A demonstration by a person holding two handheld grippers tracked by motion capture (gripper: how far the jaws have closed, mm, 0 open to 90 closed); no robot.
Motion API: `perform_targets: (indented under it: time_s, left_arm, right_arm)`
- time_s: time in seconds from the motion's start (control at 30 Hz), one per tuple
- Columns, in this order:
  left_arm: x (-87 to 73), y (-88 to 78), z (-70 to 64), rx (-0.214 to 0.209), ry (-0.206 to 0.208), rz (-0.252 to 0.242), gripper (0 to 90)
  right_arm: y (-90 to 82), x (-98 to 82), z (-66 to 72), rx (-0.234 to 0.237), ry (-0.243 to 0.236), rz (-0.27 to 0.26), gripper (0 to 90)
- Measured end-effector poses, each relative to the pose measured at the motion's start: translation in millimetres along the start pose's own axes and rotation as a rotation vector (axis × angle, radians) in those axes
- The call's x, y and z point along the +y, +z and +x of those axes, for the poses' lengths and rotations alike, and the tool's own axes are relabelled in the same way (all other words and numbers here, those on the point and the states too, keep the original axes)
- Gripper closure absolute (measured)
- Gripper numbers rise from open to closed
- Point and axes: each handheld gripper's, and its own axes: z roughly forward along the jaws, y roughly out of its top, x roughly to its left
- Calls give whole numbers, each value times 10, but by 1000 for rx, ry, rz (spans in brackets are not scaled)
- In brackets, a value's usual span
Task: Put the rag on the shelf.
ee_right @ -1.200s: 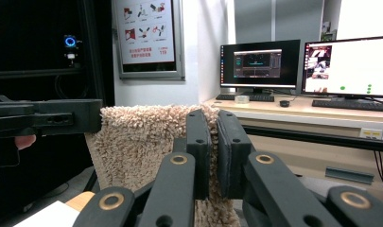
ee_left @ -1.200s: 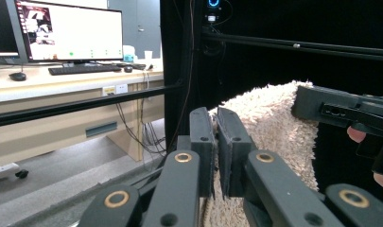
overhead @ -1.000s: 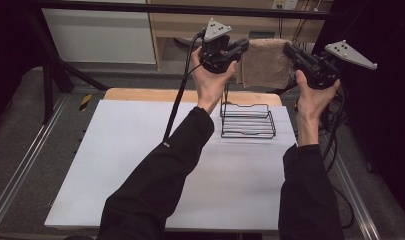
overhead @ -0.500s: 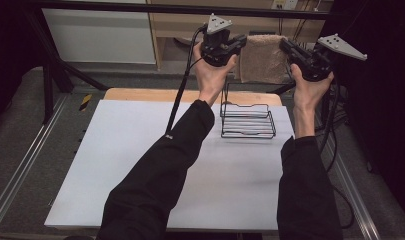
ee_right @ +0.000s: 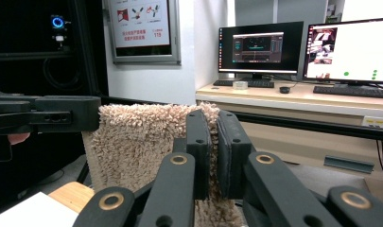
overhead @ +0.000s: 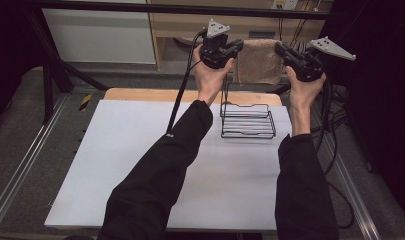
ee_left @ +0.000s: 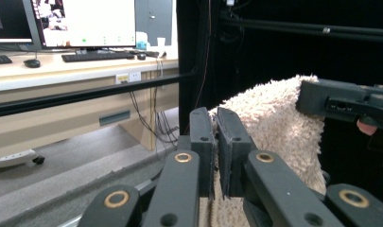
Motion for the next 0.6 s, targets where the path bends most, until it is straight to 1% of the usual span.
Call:
perform_targets:
  time_s: [0.2,0.3,0.43,0.53,0.6]
  left_arm:
    - [-67,13,12,3,12,24,857]
    - [-106,4,9,-2,13,23,857]
    - [-158,0,-17,-9,17,32,857]
    - [-184,-14,-35,-16,23,35,857]
    - [-201,-22,-49,-14,38,40,857]
  right_arm:
    - [38,-87,-24,3,4,24,851]
    - [25,-110,-22,11,-1,29,851]
    - [11,-146,-31,9,-2,45,851]
    - [-13,-187,-40,16,11,48,850]
    - [-28,-212,-48,18,9,56,850]
